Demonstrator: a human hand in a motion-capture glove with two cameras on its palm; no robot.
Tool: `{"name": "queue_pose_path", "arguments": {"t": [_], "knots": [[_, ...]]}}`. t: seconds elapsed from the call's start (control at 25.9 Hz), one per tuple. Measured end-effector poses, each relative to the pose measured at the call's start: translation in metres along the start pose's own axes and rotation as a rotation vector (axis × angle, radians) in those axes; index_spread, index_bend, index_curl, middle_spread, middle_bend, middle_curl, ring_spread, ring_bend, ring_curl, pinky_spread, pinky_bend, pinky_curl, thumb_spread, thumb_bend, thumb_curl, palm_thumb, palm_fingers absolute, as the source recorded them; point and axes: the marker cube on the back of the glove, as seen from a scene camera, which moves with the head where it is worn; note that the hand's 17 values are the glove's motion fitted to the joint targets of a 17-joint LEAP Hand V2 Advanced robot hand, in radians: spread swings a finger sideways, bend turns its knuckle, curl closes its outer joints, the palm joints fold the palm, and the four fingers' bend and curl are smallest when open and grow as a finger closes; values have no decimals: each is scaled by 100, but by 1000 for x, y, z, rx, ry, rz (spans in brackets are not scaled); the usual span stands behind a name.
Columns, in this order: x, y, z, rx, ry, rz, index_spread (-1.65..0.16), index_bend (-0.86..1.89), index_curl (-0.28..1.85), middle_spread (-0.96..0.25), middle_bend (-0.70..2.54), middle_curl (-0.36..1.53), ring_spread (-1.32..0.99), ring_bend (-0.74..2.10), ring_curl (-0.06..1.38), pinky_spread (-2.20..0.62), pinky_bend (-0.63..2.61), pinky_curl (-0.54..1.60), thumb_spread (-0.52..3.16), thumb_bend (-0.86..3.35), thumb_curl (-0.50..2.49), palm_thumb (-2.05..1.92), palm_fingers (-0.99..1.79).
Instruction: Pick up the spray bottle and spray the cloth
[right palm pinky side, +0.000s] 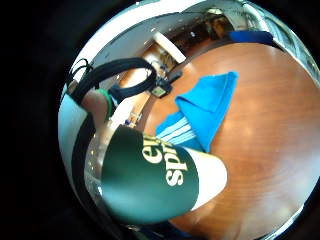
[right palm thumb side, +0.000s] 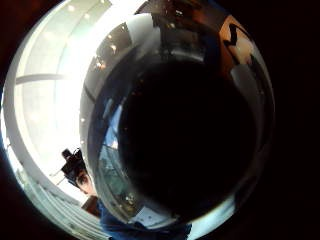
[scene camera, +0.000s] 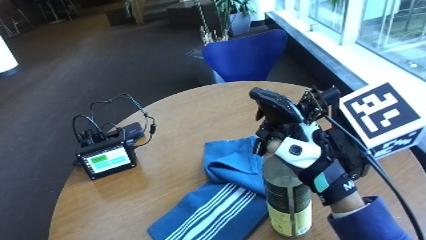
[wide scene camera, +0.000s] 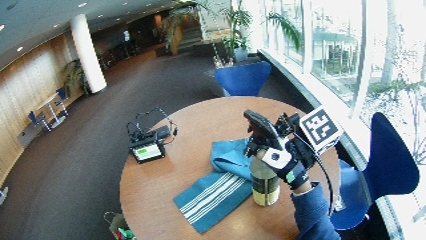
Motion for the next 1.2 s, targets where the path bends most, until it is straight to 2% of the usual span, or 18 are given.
{"name": "queue_pose_path", "arguments": {"t": [0.08,0.19,0.39,0.54,0.93,1.2], "knots": [[0,-4,13,21,5,2,-29,19,33,-15,50,42,-21,50,36,-11,30,29,84,16,43,87,133],[-1,-9,19,140,16,13,-28,22,36,-16,53,44,-24,54,38,-17,32,30,81,10,44,84,144],[-3,-4,-15,346,50,0,-28,25,40,-17,55,45,-25,57,40,-22,35,33,79,6,48,85,144],[1,5,-35,423,81,-12,-28,27,42,-17,57,46,-25,58,41,-24,38,34,76,4,51,88,143],[6,4,-81,470,130,7,-27,29,47,-18,58,48,-25,61,42,-26,41,36,71,-1,57,91,141],[-2,-36,-102,248,401,115,-27,29,49,-17,59,48,-25,62,43,-27,41,37,68,-2,60,92,140]]}}
